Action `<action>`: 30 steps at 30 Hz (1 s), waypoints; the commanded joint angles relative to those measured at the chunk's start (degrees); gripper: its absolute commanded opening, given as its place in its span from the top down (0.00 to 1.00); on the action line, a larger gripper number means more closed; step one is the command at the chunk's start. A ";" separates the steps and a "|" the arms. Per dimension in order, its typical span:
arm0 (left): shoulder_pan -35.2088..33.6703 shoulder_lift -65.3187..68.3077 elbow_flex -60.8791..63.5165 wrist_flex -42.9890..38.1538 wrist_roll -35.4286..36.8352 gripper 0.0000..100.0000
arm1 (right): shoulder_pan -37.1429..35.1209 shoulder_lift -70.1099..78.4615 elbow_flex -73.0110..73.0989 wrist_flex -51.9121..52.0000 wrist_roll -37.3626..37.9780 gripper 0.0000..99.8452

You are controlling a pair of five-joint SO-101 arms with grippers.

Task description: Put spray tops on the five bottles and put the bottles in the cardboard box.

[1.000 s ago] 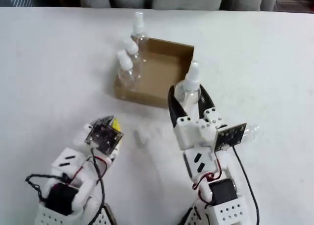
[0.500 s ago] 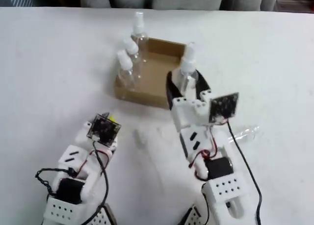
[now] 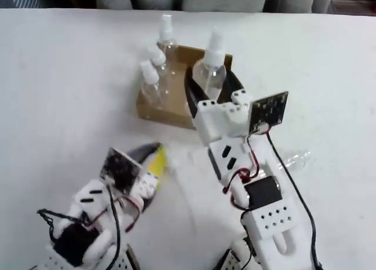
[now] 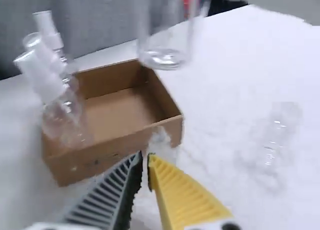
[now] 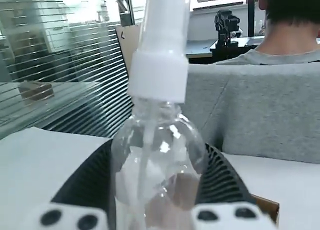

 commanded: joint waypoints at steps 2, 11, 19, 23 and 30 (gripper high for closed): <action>15.96 -0.84 -5.98 0.62 0.79 0.98 | -1.54 0.13 -7.21 2.77 -0.62 0.99; 22.37 -0.84 -6.15 -4.66 0.53 0.98 | -9.01 -0.48 -7.30 10.51 -0.62 0.99; 16.40 -0.84 -5.98 -5.10 0.70 0.98 | -10.59 -1.36 -7.47 20.44 -0.70 0.99; 12.62 -0.84 -3.08 -7.65 0.70 0.98 | -10.68 -6.64 -7.47 25.54 -0.62 0.99; 11.21 -0.84 1.32 -11.96 0.79 0.98 | -10.24 -9.89 -7.03 30.55 -0.53 0.99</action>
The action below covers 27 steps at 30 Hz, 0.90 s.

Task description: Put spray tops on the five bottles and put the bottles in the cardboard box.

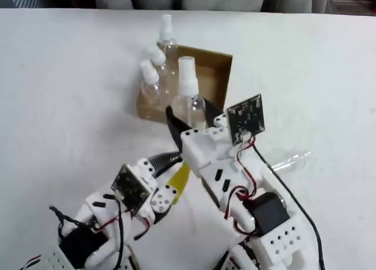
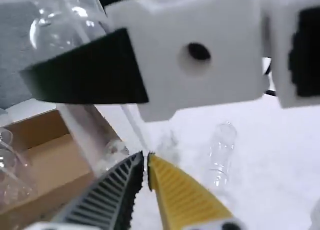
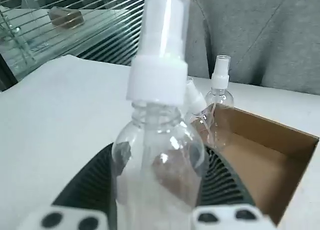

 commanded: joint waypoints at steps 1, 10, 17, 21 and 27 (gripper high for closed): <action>-0.75 -0.75 -0.09 -2.64 0.53 0.98 | -0.40 -1.36 -2.90 0.66 -0.44 0.99; 0.13 -0.75 0.00 -2.37 0.62 0.98 | -0.84 -4.79 -4.04 3.56 -3.08 0.99; 1.45 -0.75 0.00 -1.32 0.62 0.98 | -6.90 -4.79 -4.40 3.30 -3.87 0.99; 1.36 -0.75 0.44 -1.32 0.62 0.98 | -7.25 -5.14 -4.40 2.68 -3.78 0.99; -2.33 -0.75 3.25 -3.16 0.53 0.98 | -7.43 -5.23 -7.12 10.33 -4.04 0.99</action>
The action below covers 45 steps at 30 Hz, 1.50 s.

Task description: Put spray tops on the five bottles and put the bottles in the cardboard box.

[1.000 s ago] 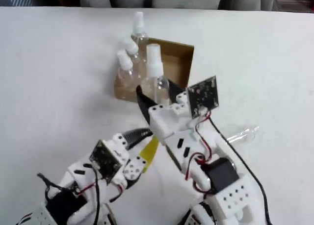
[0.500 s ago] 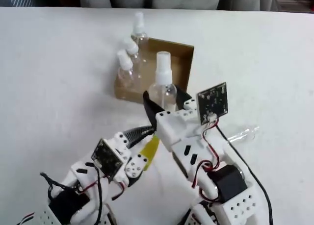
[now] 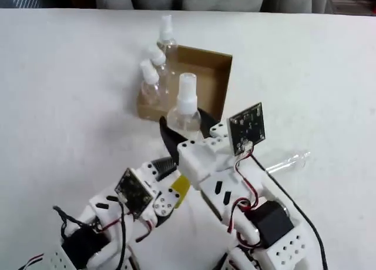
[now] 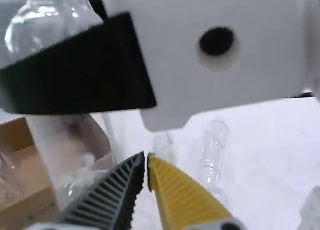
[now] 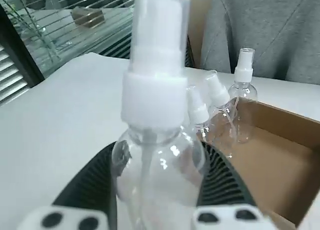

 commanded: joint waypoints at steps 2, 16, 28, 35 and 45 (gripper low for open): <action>-6.02 -0.13 1.93 -4.48 0.44 0.98 | -1.80 -1.19 -7.03 6.20 -1.05 0.99; -7.16 -0.13 1.49 -0.44 0.00 0.98 | 2.77 -0.57 -6.59 2.33 0.35 0.99; -22.90 -0.13 3.96 8.62 -10.11 0.98 | 16.22 -0.40 4.84 -16.22 10.20 0.99; -38.37 -0.13 10.99 1.58 -10.20 0.98 | 20.79 13.49 6.51 -29.49 10.73 0.99; -47.16 -0.13 13.27 0.00 -10.11 0.98 | 25.45 46.11 -1.14 -51.74 10.46 0.99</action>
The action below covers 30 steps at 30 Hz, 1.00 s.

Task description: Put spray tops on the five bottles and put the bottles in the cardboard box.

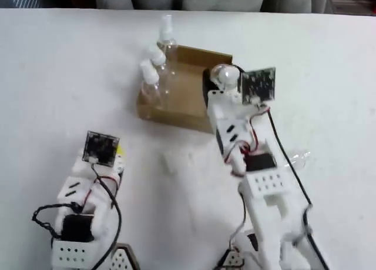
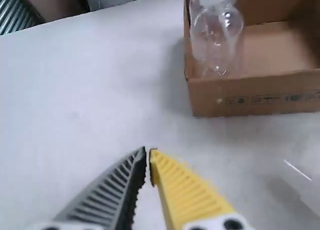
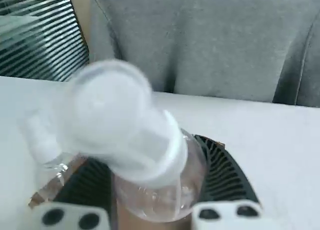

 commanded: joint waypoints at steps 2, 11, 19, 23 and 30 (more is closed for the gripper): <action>-1.71 -0.57 -0.09 -0.97 -0.70 0.98 | 1.71 13.49 -9.93 -6.81 0.26 0.99; -1.80 -0.57 -0.09 -0.97 -0.79 0.98 | 4.26 32.75 -26.11 -7.69 0.18 0.99; -1.80 -0.57 -0.09 -0.97 -0.79 0.98 | 4.26 40.57 -32.18 -7.69 0.18 0.99; -1.80 -0.57 -0.09 -0.97 -0.79 0.98 | 4.00 42.59 -34.11 -7.69 0.18 0.99; -1.80 -0.57 -0.09 -0.97 -0.79 0.98 | 4.09 45.85 -35.16 -7.78 0.18 0.99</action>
